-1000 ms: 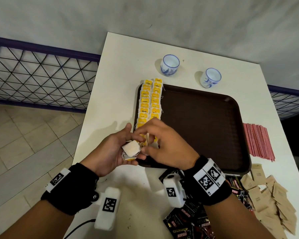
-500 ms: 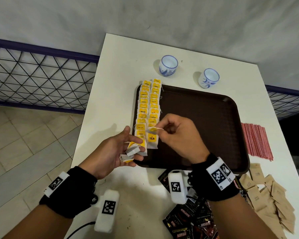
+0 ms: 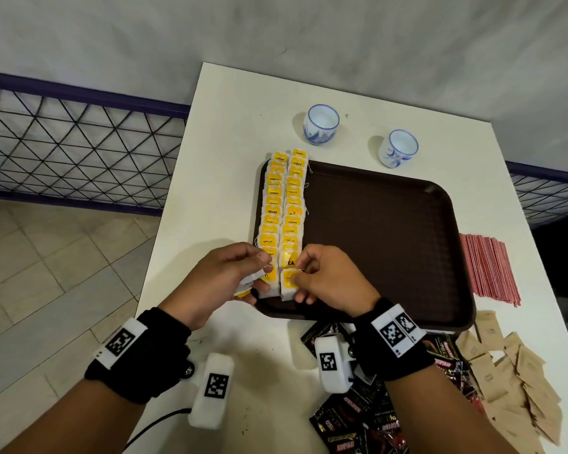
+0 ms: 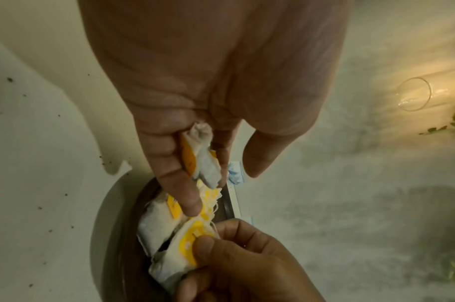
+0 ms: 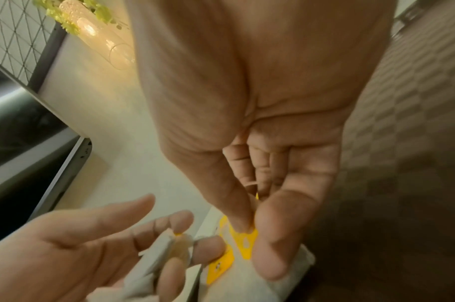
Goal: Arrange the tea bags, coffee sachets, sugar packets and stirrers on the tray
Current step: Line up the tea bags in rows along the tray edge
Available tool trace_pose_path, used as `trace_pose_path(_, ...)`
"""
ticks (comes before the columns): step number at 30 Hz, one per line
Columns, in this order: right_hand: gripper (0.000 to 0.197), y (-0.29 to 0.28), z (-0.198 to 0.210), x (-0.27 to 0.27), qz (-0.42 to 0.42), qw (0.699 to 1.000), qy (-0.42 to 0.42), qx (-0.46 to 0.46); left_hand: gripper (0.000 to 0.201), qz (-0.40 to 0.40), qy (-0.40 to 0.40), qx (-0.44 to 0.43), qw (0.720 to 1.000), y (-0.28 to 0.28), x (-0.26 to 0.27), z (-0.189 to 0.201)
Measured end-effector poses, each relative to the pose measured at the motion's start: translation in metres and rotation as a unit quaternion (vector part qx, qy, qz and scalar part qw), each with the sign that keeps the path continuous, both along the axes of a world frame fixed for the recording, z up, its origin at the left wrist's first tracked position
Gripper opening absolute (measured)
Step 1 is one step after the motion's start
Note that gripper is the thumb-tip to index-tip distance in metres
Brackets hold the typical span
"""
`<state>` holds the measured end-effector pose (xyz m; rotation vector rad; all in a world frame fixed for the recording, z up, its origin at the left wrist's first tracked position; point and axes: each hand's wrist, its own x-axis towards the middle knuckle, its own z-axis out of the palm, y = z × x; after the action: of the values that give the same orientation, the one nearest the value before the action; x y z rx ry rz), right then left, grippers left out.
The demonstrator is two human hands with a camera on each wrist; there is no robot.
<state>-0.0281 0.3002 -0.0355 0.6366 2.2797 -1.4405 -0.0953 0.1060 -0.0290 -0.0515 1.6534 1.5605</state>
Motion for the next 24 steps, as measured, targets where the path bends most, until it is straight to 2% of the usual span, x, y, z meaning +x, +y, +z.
trace_pose_path(7,0.011,-0.009,-0.005,-0.005,0.003,0.998,0.016,0.063,0.013,-0.014,0.101,-0.05,0.994,0.006,0.0,-0.006)
trace_pose_path(16,0.009,-0.008,-0.004,-0.004,-0.023,0.994,0.025,0.107,0.016,-0.122,0.162,-0.096,0.974,0.011,0.001,-0.009)
trace_pose_path(24,0.009,-0.008,-0.006,-0.007,-0.051,0.993,0.035,0.104,0.019,-0.128,0.174,-0.095,0.972,0.011,0.001,-0.006)
